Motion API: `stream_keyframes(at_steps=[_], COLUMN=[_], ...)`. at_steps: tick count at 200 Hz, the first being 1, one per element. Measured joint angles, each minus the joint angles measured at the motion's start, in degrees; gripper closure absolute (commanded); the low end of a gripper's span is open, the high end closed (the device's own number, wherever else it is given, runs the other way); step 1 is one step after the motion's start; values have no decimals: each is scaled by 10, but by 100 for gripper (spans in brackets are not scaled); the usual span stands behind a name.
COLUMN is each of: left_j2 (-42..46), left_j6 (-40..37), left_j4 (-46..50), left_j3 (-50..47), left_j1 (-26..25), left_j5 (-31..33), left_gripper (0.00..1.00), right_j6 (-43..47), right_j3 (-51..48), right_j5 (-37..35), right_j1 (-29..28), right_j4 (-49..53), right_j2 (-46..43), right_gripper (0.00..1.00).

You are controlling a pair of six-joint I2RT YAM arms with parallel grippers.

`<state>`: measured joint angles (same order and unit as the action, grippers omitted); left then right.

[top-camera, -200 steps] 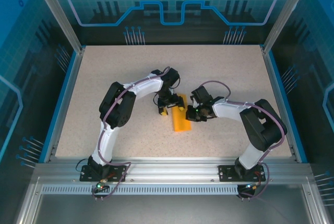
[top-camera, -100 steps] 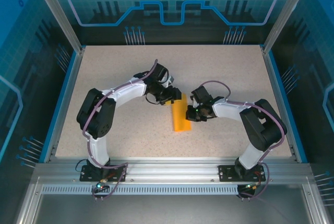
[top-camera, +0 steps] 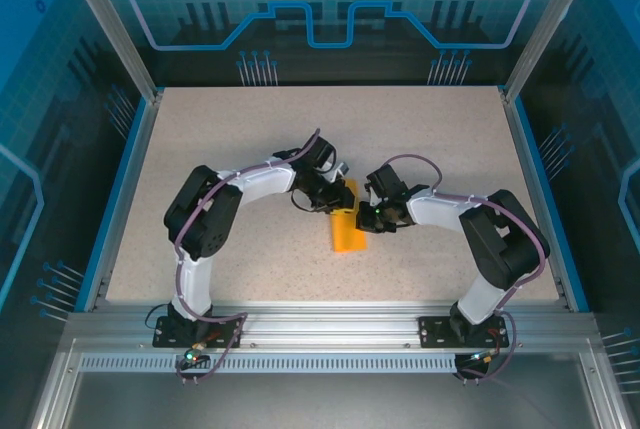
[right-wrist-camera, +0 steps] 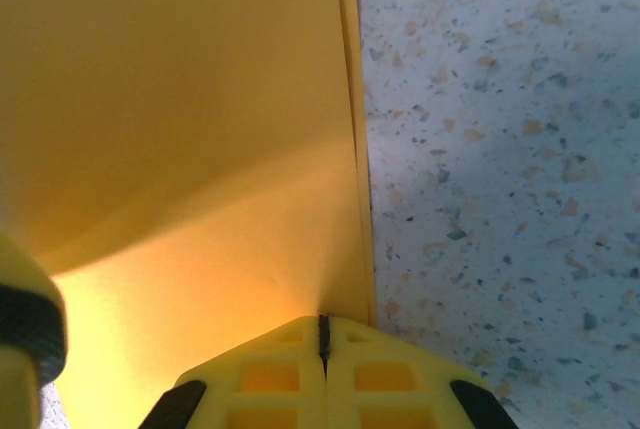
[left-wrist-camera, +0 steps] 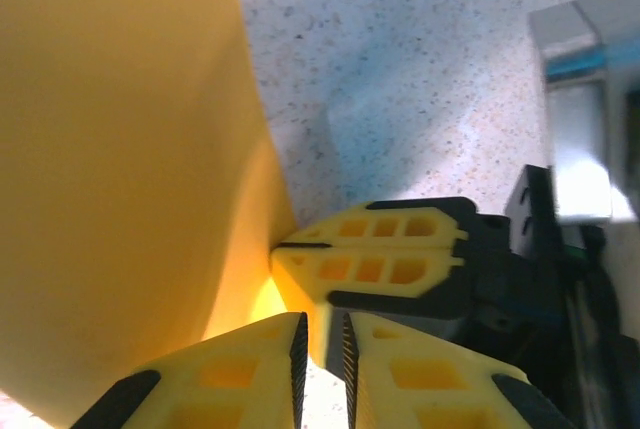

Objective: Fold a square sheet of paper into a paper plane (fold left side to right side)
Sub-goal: First fold the square sheet of paper in half at the center of the table.

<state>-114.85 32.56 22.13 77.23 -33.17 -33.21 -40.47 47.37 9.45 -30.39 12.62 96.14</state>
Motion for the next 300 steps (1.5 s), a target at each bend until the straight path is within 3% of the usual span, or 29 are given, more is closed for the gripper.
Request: stream_keyframes(at_steps=[159,226,300], left_j2=[-17,-23,-20], left_j6=[-64,-75,-77], left_j4=[11,10,-26], left_j3=[-27,-41,-64], left_j1=[19,27,38], left_j5=[40,44,18], left_gripper=[89,89,81], right_j6=[4,5,5], right_j3=[19,19,18], right_j5=[0,0,0], right_j1=[0,0,0], right_j4=[28,28,28], right_j2=[10,11,11], right_gripper=[99,100,100])
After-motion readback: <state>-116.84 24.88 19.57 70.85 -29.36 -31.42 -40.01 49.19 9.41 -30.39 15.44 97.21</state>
